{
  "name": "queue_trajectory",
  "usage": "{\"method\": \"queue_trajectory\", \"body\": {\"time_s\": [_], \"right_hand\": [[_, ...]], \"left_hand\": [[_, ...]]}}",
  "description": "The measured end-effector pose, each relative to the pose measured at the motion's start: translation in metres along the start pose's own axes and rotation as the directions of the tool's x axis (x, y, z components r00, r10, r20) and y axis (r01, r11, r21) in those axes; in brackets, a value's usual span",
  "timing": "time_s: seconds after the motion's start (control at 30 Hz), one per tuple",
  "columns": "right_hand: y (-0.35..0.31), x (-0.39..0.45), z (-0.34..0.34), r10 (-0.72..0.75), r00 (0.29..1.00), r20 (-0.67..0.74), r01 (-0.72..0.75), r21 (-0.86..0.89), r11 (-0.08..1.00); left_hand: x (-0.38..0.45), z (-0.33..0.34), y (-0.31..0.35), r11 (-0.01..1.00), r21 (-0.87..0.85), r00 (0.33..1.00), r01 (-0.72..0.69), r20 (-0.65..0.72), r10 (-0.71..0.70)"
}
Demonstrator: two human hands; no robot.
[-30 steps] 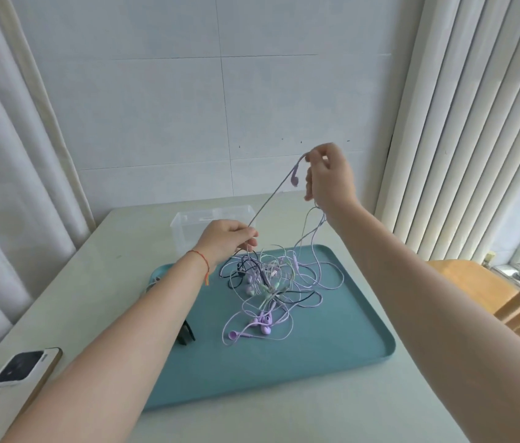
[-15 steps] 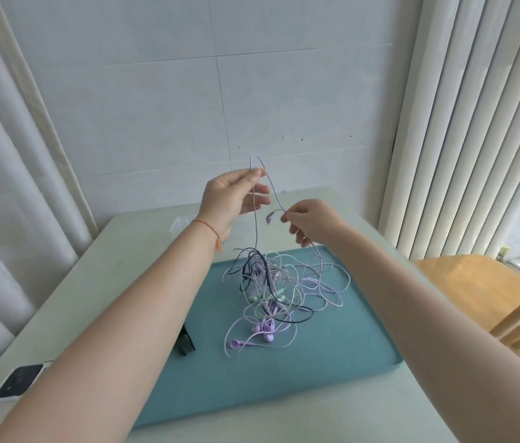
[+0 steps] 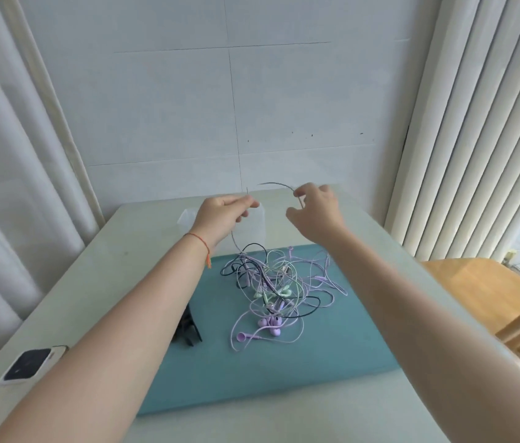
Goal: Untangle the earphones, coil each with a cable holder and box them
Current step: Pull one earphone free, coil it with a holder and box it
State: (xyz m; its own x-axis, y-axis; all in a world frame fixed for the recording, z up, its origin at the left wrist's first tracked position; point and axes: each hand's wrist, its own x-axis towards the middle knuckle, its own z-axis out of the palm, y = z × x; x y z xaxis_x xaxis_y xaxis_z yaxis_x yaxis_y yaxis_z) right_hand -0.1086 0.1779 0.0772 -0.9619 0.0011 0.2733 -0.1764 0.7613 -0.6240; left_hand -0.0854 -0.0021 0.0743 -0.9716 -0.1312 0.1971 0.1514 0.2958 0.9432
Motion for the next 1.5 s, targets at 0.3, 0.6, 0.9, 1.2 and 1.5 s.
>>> {"method": "queue_trajectory", "body": {"time_s": [0.3,0.6,0.9,1.2,1.5], "right_hand": [[-0.027,-0.025,0.026,-0.266,0.883,0.387,0.175,0.254,0.951],[-0.028,-0.002,-0.008,-0.109,0.991,0.072,0.043,0.603,0.797],[-0.040,0.011,-0.049,0.002,0.961,-0.275,0.215,0.755,0.620],[-0.010,0.012,-0.050,0.086,0.977,-0.193,0.082,0.719,0.690],[0.015,0.009,-0.048,0.145,0.988,-0.044,-0.076,0.681,0.728]], "left_hand": [[-0.012,0.007,0.006,0.966,-0.257,0.993,0.034,0.120,-0.003],[-0.015,0.012,-0.028,0.989,0.134,0.978,0.059,0.189,-0.084],[-0.010,0.012,-0.044,0.815,0.579,0.977,-0.020,0.186,-0.108],[-0.008,0.032,0.011,0.976,-0.207,0.960,0.071,0.281,-0.010],[-0.006,0.036,0.013,0.805,-0.497,0.938,0.325,0.278,-0.207]]}}
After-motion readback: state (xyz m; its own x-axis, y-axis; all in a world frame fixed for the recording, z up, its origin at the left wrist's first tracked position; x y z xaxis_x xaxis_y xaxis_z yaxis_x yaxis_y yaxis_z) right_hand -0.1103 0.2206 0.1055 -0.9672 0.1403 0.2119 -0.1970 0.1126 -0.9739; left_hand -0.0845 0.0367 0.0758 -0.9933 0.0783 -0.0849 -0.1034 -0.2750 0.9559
